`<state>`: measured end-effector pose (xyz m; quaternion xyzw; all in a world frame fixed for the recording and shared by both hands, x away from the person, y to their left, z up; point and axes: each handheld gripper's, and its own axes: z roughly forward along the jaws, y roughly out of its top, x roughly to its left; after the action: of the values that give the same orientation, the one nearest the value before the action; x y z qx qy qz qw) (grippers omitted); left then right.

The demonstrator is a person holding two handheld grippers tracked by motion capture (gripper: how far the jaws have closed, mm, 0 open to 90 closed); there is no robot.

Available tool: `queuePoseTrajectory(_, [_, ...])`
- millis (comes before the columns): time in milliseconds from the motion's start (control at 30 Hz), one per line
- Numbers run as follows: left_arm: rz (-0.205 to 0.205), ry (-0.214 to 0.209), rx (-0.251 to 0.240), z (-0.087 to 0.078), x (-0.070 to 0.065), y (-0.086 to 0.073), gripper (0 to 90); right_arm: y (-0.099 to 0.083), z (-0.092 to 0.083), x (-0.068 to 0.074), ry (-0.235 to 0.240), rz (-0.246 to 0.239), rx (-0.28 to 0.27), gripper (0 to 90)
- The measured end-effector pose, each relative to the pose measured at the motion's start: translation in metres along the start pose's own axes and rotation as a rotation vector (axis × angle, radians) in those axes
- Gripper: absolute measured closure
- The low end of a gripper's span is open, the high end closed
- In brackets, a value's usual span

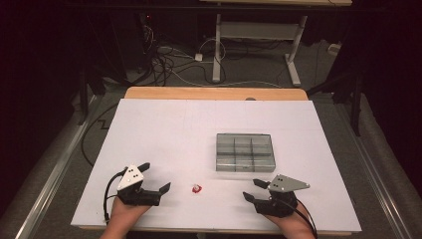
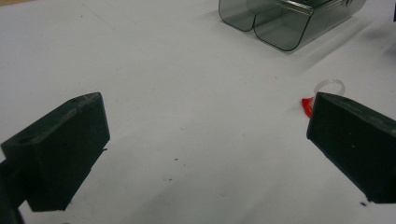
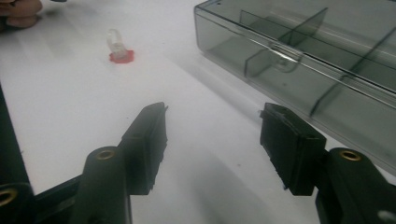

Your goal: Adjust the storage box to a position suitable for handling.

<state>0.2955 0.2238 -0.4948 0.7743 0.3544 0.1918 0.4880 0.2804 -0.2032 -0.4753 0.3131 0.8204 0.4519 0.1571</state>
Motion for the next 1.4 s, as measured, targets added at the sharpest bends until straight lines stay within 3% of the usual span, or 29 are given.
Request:
queuePoseTrajectory(400, [0.0, 0.005, -0.004, -0.001, 0.0, 0.0, 0.0, 0.013, 0.025, 0.022, 0.064, -0.017, -0.002, 54.9])
queuePoseTrajectory(467, [0.003, 0.006, -0.004, -0.001, 0.0, 0.0, 0.0, 0.021, 0.032, 0.03, 0.062, -0.041, 0.003, 55.7])
queuePoseTrajectory(700, [0.006, 0.002, -0.005, -0.001, 0.0, 0.0, 0.0, 0.04, 0.054, 0.042, 0.107, -0.024, -0.025, 60.0])
queuePoseTrajectory(867, [0.006, 0.001, -0.009, -0.001, -0.001, 0.0, 0.0, 0.056, 0.081, 0.063, 0.131, -0.078, -0.004, 65.6])
queuePoseTrajectory(1133, [0.004, 0.003, -0.009, -0.001, -0.001, 0.0, 0.0, 0.063, 0.106, 0.073, 0.112, -0.107, 0.043, 74.7])
queuePoseTrajectory(1400, [0.006, 0.002, -0.009, -0.001, -0.001, 0.0, 0.0, 0.061, 0.114, 0.073, 0.107, -0.111, 0.06, 84.6])
